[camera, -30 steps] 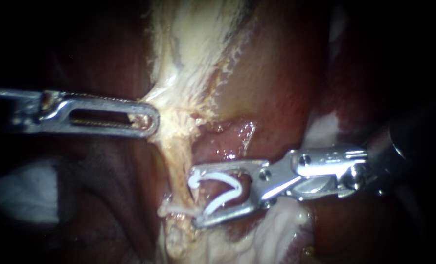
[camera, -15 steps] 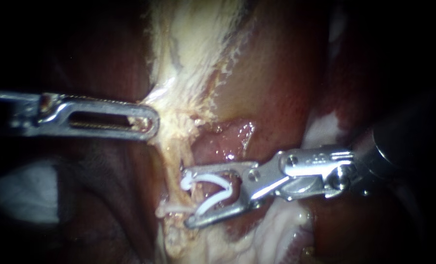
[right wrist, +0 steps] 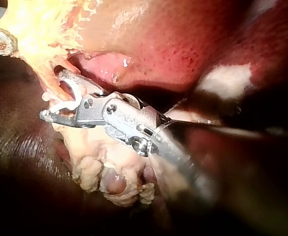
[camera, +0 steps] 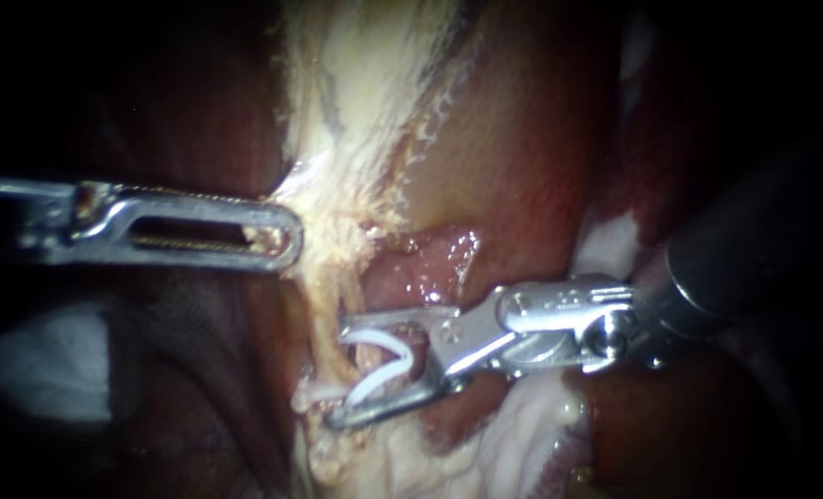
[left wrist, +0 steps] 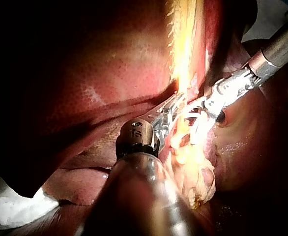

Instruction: Clipping second clip left tube

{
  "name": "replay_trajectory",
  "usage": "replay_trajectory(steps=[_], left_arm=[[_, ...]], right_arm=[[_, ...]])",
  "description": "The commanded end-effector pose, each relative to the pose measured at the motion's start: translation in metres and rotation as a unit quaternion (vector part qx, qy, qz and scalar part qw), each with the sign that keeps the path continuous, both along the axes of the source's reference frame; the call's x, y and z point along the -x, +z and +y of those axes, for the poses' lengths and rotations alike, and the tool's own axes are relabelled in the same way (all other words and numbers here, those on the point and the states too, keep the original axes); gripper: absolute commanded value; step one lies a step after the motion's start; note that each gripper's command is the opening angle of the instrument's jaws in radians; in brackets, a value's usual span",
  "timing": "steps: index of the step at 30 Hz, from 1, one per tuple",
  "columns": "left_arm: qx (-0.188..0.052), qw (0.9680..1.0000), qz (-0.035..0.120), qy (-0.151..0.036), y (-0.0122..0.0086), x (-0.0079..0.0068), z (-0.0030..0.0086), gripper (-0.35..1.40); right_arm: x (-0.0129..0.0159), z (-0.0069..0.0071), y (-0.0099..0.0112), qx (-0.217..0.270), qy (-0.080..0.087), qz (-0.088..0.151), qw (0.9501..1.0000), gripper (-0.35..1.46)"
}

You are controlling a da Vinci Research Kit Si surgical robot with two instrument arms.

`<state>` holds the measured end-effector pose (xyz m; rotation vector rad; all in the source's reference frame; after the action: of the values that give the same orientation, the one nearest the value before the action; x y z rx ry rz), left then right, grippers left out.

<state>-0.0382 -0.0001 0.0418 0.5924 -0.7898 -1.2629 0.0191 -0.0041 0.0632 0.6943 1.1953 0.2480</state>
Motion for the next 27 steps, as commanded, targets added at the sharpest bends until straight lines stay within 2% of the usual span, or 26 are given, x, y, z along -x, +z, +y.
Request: replay_trajectory(steps=[1, 4, 10, 16, 27], left_arm=[[0.000, 1.0000, 0.000, 0.000, 0.0001, 0.0000, 0.0000, -0.35], [0.000, 1.0000, 0.000, 0.000, 0.0001, 0.0000, 0.0000, -0.35], [0.000, 1.0000, 0.000, 0.000, 0.0002, 0.0000, 0.0001, -0.35], [0.000, 1.0000, 0.000, 0.001, 0.0004, -0.0001, 0.0002, -0.35], [0.000, 1.0000, 0.000, 0.000, 0.0004, 0.0000, 0.0002, -0.35]], right_arm=[[0.0000, 0.0000, -0.0001, -0.001, -0.004, 0.004, 1.0000, 0.58], [-0.0001, -0.0001, -0.0004, -0.009, -0.009, 0.008, 0.9999, 0.58], [-0.0002, -0.0002, -0.0006, -0.039, -0.019, 0.038, 0.9983, 0.58], [-0.0009, -0.0005, -0.0007, -0.054, -0.029, 0.055, 0.9966, 0.58], [-0.0028, -0.0014, -0.0002, -0.059, -0.021, 0.048, 0.9969, 0.57]])
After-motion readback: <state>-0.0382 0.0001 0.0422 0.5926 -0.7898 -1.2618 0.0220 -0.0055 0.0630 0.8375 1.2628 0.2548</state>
